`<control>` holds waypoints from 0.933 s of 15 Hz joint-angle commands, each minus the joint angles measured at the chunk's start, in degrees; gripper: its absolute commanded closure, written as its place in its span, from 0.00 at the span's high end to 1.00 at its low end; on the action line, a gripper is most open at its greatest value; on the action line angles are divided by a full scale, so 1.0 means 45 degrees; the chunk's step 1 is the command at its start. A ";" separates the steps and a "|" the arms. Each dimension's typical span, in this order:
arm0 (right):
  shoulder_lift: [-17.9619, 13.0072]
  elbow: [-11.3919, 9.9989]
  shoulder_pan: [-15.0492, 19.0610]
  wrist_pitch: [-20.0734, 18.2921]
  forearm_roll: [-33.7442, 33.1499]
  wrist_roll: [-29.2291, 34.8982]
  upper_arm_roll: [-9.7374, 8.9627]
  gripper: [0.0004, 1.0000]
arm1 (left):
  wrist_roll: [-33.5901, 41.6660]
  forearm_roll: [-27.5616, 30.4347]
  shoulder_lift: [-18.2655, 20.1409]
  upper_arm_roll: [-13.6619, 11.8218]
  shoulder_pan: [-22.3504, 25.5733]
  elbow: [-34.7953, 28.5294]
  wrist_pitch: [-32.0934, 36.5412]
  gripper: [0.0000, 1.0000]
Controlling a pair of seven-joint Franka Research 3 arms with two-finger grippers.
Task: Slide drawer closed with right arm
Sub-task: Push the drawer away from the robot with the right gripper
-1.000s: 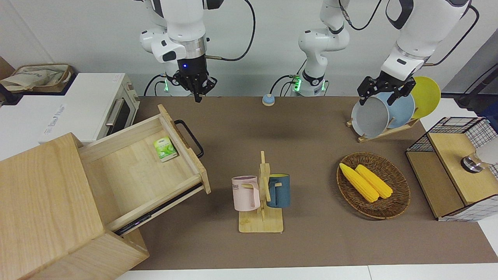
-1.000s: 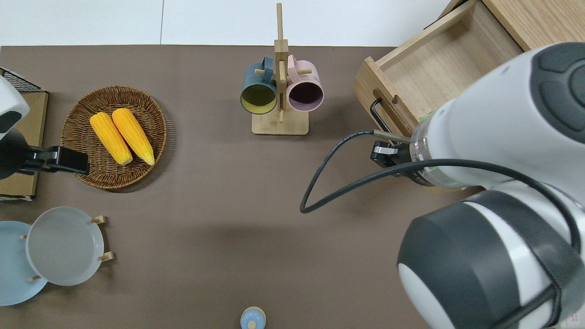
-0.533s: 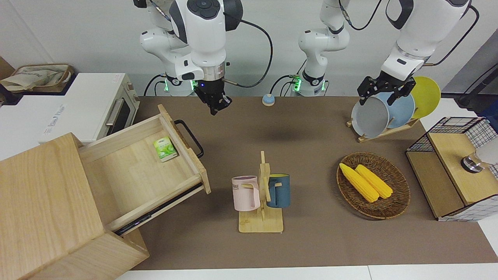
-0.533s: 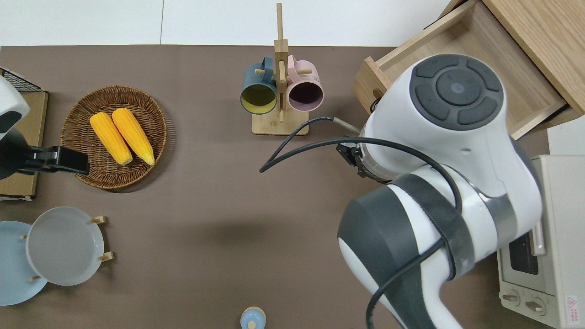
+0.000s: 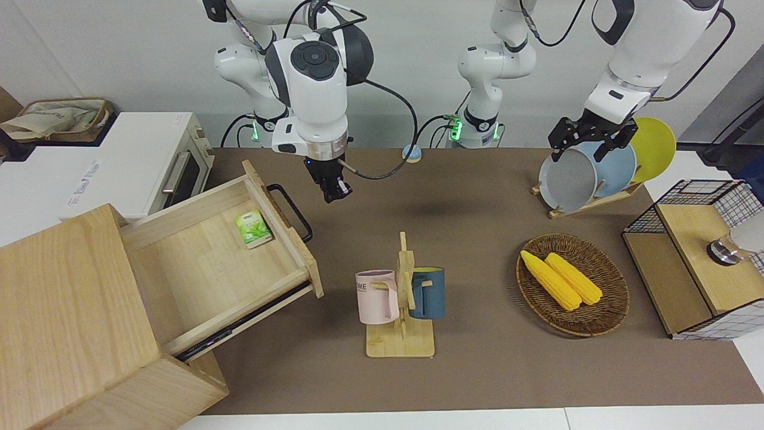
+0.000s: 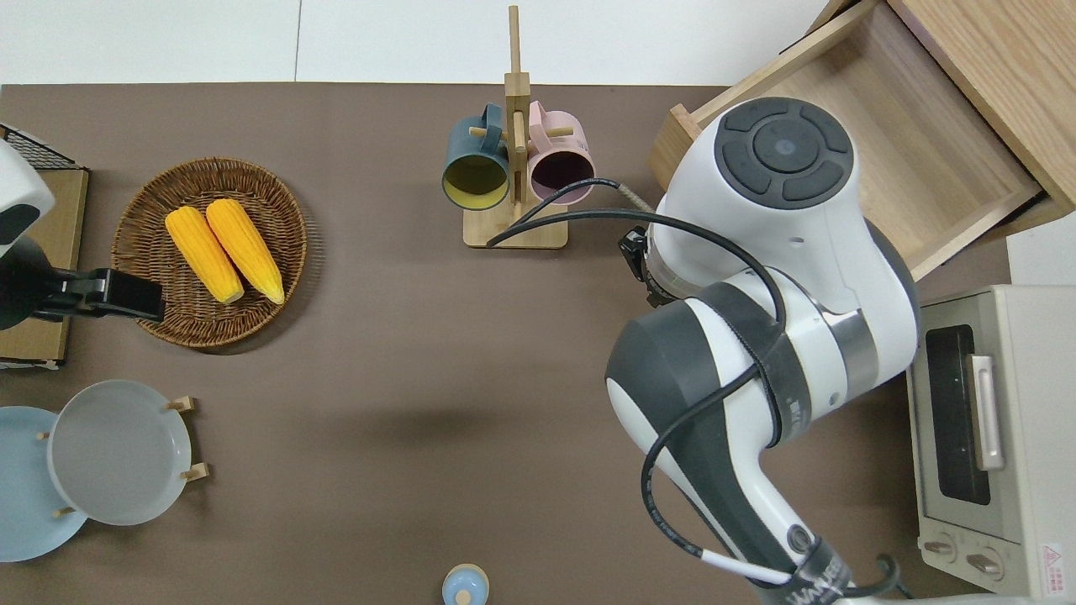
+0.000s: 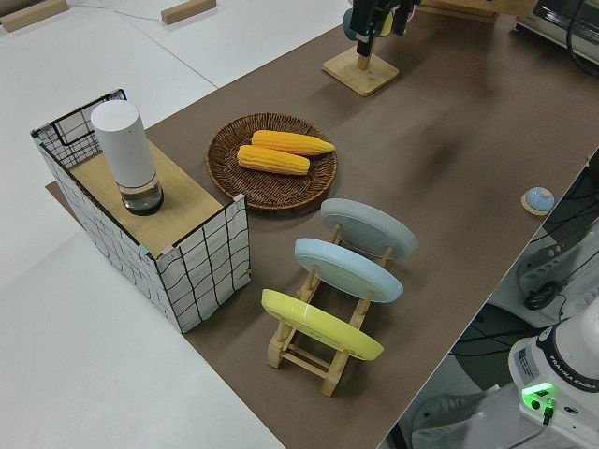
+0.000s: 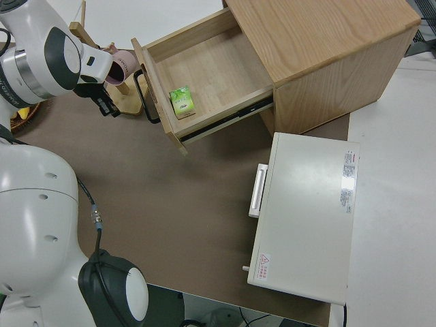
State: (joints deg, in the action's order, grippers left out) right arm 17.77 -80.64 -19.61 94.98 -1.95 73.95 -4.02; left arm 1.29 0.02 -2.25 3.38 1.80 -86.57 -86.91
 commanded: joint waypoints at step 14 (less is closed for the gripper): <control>0.0914 -0.0342 0.1193 0.1335 -0.0191 0.0559 -0.0025 0.00 | 0.0124 -0.0219 -0.0145 0.0088 0.0049 0.0331 0.0250 0.99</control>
State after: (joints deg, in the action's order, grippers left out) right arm 21.23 -82.30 -15.50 99.35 -1.97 75.89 -3.29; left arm 1.29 0.02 -2.25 3.38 1.80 -86.57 -86.91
